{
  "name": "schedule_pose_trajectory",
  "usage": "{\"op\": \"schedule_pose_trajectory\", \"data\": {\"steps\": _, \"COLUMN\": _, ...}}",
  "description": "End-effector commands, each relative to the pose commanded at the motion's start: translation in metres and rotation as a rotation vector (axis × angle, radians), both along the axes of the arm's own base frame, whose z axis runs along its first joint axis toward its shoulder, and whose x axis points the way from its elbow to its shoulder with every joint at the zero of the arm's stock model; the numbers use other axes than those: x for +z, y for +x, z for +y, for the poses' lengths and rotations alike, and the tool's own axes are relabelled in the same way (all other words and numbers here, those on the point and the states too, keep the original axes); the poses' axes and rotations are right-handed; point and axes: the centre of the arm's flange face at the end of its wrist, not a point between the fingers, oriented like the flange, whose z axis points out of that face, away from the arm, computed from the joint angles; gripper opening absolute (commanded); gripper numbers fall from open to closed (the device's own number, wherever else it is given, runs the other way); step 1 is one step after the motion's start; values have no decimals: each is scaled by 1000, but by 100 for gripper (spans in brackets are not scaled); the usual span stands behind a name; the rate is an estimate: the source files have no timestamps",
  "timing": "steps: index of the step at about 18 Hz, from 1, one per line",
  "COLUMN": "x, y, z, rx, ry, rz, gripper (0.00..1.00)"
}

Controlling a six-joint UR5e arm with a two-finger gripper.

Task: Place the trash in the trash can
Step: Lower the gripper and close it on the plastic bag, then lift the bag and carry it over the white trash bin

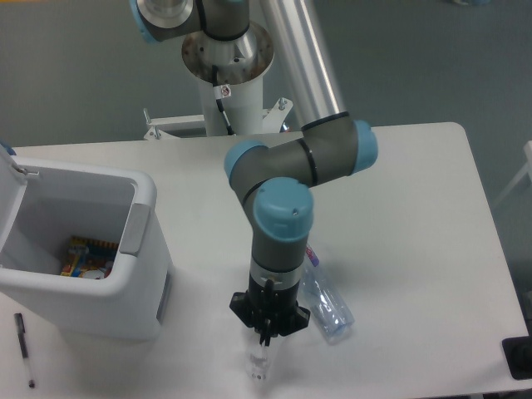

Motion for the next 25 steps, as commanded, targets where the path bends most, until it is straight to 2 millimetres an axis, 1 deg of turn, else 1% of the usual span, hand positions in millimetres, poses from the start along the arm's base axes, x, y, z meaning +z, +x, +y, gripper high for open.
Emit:
{"op": "schedule_pose_trajectory", "data": {"steps": 2, "x": 28, "y": 0, "z": -8, "rx": -1, "ry": 64, "rz": -23, "gripper": 5}}
{"op": "schedule_pose_trajectory", "data": {"steps": 3, "x": 37, "y": 2, "z": -11, "rx": -5, "ry": 85, "rz": -29, "gripper": 6}}
{"op": "schedule_pose_trajectory", "data": {"steps": 4, "x": 51, "y": 1, "z": -17, "rx": -3, "ry": 106, "rz": -24, "gripper": 6}}
{"op": "schedule_pose_trajectory", "data": {"steps": 7, "x": 84, "y": 5, "z": -29, "rx": 11, "ry": 170, "rz": -44, "gripper": 6}}
{"op": "schedule_pose_trajectory", "data": {"steps": 10, "x": 118, "y": 16, "z": -36, "rx": 26, "ry": 229, "rz": -61, "gripper": 6}}
{"op": "schedule_pose_trajectory", "data": {"steps": 13, "x": 150, "y": 34, "z": -40, "rx": 14, "ry": 283, "rz": -71, "gripper": 6}}
{"op": "schedule_pose_trajectory", "data": {"steps": 16, "x": 174, "y": 54, "z": -43, "rx": -28, "ry": 346, "rz": -99, "gripper": 7}}
{"op": "schedule_pose_trajectory", "data": {"steps": 18, "x": 201, "y": 80, "z": -45, "rx": -43, "ry": 380, "rz": -106, "gripper": 7}}
{"op": "schedule_pose_trajectory", "data": {"steps": 21, "x": 220, "y": 115, "z": -40, "rx": -66, "ry": 398, "rz": -116, "gripper": 7}}
{"op": "schedule_pose_trajectory", "data": {"steps": 24, "x": 243, "y": 148, "z": -43, "rx": -86, "ry": 421, "rz": -121, "gripper": 7}}
{"op": "schedule_pose_trajectory", "data": {"steps": 25, "x": 245, "y": 158, "z": -45, "rx": -90, "ry": 422, "rz": -127, "gripper": 7}}
